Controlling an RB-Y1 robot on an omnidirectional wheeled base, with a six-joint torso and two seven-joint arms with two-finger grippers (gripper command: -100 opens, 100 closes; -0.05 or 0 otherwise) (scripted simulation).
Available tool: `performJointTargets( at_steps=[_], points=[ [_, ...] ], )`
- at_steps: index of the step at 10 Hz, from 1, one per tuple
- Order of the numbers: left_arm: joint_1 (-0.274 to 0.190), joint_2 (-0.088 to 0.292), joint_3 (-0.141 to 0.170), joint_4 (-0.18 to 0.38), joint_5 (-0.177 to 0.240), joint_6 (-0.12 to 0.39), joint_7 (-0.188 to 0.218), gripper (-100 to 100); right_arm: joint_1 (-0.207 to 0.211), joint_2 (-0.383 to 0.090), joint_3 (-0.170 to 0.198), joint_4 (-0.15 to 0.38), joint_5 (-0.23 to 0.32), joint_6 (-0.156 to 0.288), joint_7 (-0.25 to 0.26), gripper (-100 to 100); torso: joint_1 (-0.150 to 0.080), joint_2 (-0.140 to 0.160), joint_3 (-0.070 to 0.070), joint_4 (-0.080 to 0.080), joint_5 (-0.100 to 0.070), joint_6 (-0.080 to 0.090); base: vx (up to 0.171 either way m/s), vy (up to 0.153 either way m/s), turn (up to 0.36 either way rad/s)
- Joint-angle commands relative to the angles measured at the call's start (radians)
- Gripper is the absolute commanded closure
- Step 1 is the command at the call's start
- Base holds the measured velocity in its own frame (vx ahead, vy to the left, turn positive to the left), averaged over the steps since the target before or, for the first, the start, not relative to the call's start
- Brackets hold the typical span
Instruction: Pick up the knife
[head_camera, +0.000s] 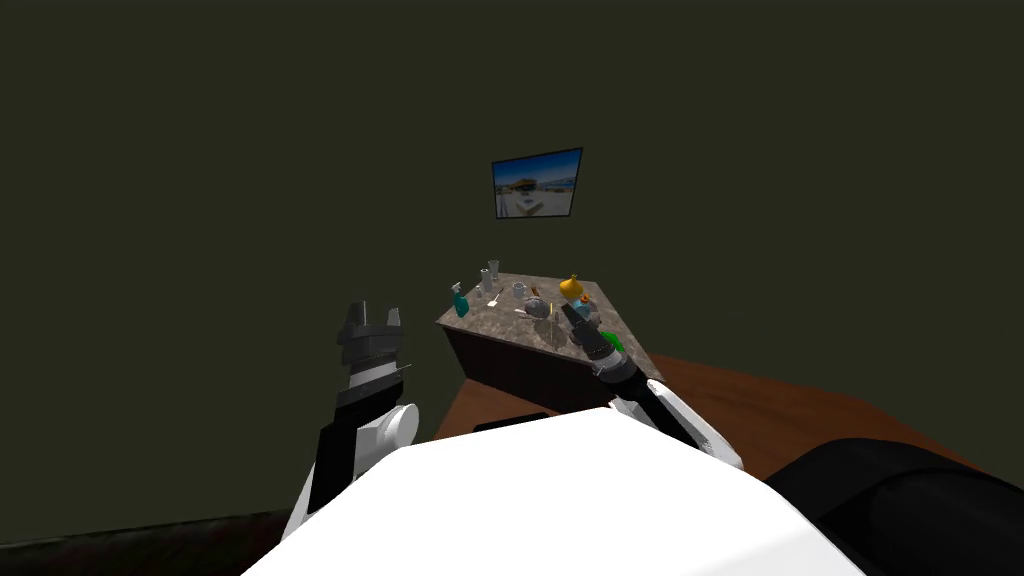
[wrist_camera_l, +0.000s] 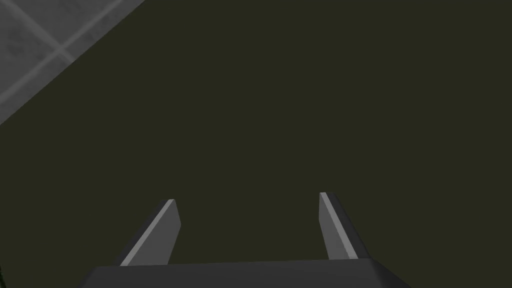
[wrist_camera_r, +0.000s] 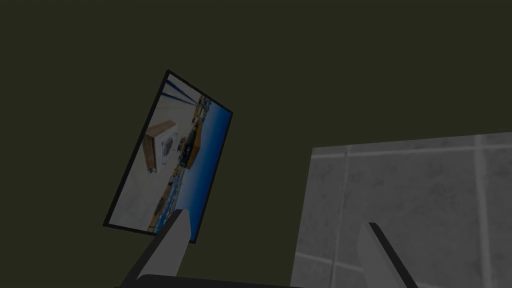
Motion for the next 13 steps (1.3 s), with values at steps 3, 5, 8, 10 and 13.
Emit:
performJointTargets(
  at_steps=[3,5,8,10,13],
  points=[
    [0.000,0.000,0.000,0.000,0.000,0.000,0.000,0,0.031,-0.111,0.021,0.019,0.046,0.000,0.006,-100,0.000,0.000,0.000,0.000,0.000,0.000,-0.008,0.020,0.247],
    [0.000,0.000,0.000,0.000,0.000,0.000,0.000,0,0.031,-0.147,0.021,0.019,0.046,0.000,0.006,-100,0.000,0.000,0.000,0.000,0.000,0.000,-0.003,0.007,0.052],
    [0.000,0.000,0.000,0.000,0.000,0.000,0.000,0,0.062,-0.251,0.041,0.038,0.095,0.010,0.016,-100,0.000,-0.001,0.000,0.000,0.000,0.000,-0.004,0.015,0.258],
    [0.000,0.000,0.000,0.000,0.000,0.000,0.000,0,0.079,-0.317,0.050,0.049,0.121,0.017,0.023,-100,0.000,-0.001,0.000,0.000,0.000,0.000,-0.002,0.012,0.176],
    [0.000,0.000,0.000,0.000,0.000,0.000,0.000,0,0.096,-0.405,0.059,0.061,0.149,0.025,0.032,-100,-0.001,-0.001,0.000,0.000,0.000,0.001,-0.001,0.007,0.160]
  ],
)
